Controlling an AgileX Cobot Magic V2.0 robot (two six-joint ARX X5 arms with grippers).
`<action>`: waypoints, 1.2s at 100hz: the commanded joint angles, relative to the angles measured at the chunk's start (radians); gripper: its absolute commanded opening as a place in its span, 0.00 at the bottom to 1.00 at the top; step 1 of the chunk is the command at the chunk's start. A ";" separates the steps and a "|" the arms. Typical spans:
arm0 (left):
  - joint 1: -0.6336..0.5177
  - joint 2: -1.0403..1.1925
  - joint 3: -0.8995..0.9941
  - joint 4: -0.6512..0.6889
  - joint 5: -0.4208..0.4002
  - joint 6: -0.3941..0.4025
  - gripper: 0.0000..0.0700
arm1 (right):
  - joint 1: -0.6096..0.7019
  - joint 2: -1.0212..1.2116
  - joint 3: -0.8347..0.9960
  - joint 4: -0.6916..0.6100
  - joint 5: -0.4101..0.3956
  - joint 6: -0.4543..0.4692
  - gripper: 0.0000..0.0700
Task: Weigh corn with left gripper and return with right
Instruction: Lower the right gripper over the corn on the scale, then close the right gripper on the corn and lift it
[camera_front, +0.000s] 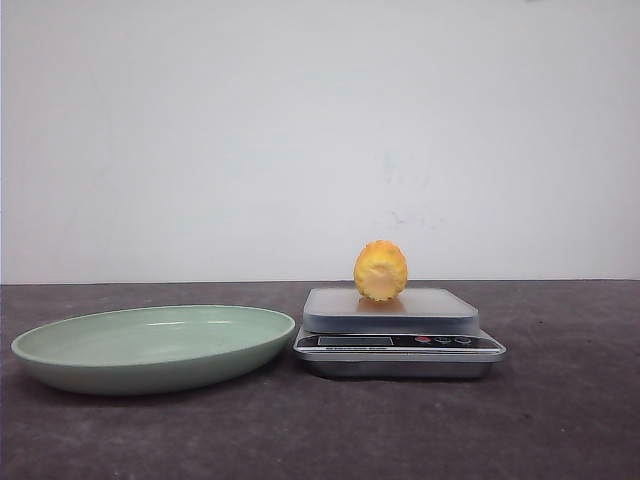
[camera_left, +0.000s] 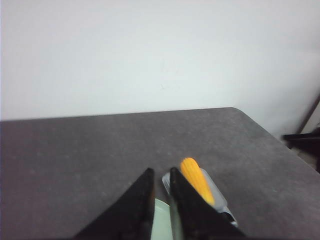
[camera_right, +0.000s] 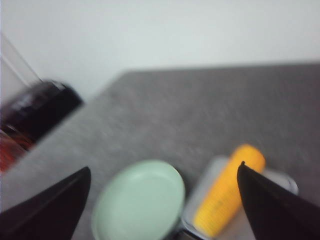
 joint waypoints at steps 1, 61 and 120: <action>-0.005 0.009 0.017 -0.005 0.013 -0.029 0.02 | 0.057 0.091 0.039 -0.001 0.052 -0.017 0.82; -0.005 0.010 0.017 -0.213 0.014 -0.042 0.02 | 0.216 0.835 0.523 -0.344 0.360 0.015 0.94; -0.005 0.010 0.017 -0.219 0.010 -0.045 0.02 | 0.210 0.981 0.523 -0.419 0.323 -0.022 0.00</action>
